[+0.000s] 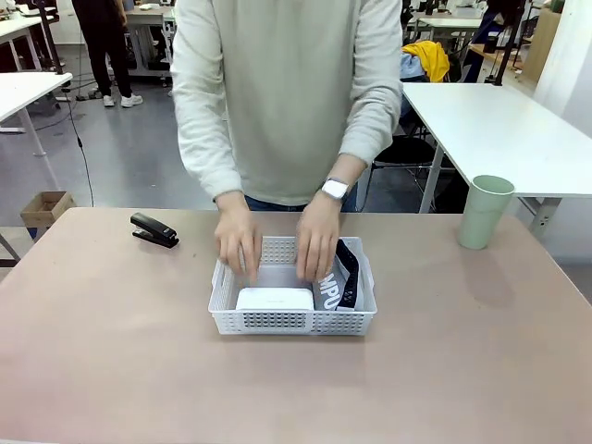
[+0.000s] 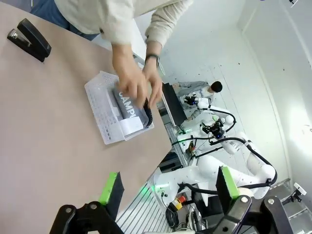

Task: Efficiently arrange items inside the basket to fit them all.
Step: Pick up the Stapler and place it inside the Organizing basket.

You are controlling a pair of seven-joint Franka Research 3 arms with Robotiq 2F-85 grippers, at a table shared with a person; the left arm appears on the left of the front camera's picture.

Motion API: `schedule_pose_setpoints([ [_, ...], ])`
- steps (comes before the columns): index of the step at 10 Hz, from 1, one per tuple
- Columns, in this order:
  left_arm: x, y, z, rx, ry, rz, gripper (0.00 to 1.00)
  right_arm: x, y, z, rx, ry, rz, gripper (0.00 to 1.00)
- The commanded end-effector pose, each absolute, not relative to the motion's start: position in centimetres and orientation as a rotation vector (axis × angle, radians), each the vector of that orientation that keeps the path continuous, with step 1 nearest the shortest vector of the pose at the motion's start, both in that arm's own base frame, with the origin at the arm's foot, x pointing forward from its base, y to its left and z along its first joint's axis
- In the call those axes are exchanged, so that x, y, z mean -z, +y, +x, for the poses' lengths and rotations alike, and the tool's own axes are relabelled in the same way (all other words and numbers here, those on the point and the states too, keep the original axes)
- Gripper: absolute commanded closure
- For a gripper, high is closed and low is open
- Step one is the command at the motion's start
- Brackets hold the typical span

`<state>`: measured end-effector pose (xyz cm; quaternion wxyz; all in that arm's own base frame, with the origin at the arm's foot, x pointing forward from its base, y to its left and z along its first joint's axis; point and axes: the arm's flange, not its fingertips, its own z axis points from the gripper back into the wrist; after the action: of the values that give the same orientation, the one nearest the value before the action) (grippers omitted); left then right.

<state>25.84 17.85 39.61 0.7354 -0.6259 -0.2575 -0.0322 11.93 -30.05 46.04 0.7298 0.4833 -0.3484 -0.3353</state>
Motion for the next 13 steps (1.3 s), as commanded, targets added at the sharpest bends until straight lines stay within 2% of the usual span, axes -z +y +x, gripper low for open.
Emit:
schedule_pose_setpoints([
  [1,-39.9,17.9,25.6,0.05,-0.577,-1.4,0.0,-46.2,-30.3,11.3,0.721,-0.81,1.07,0.0],
  [6,-39.5,18.1,25.6,0.061,-0.57,-1.374,0.0,-46.2,-30.3,11.3,0.721,-0.81,1.07,0.0],
  [7,-40.8,15.8,28.2,0.385,-0.376,-1.308,0.0,-46.2,-30.3,11.3,0.721,-0.81,1.07,0.0],
  [9,-43.5,10.2,35.2,0.836,-0.194,-1.058,0.0,-46.2,-30.3,11.3,0.721,-0.81,1.07,0.0],
  [10,-44.0,7.0,38.5,0.983,-0.051,-1.077,0.0,-46.2,-30.3,11.3,0.721,-0.81,1.07,0.0],
  [11,-43.8,3.7,42.2,0.969,0.053,-1.077,0.0,-46.2,-30.3,11.3,0.721,-0.81,1.07,0.0],
  [13,-43.4,0.7,46.9,0.894,0.118,-0.938,0.0,-46.2,-30.3,11.3,0.721,-0.81,1.07,0.0],
])
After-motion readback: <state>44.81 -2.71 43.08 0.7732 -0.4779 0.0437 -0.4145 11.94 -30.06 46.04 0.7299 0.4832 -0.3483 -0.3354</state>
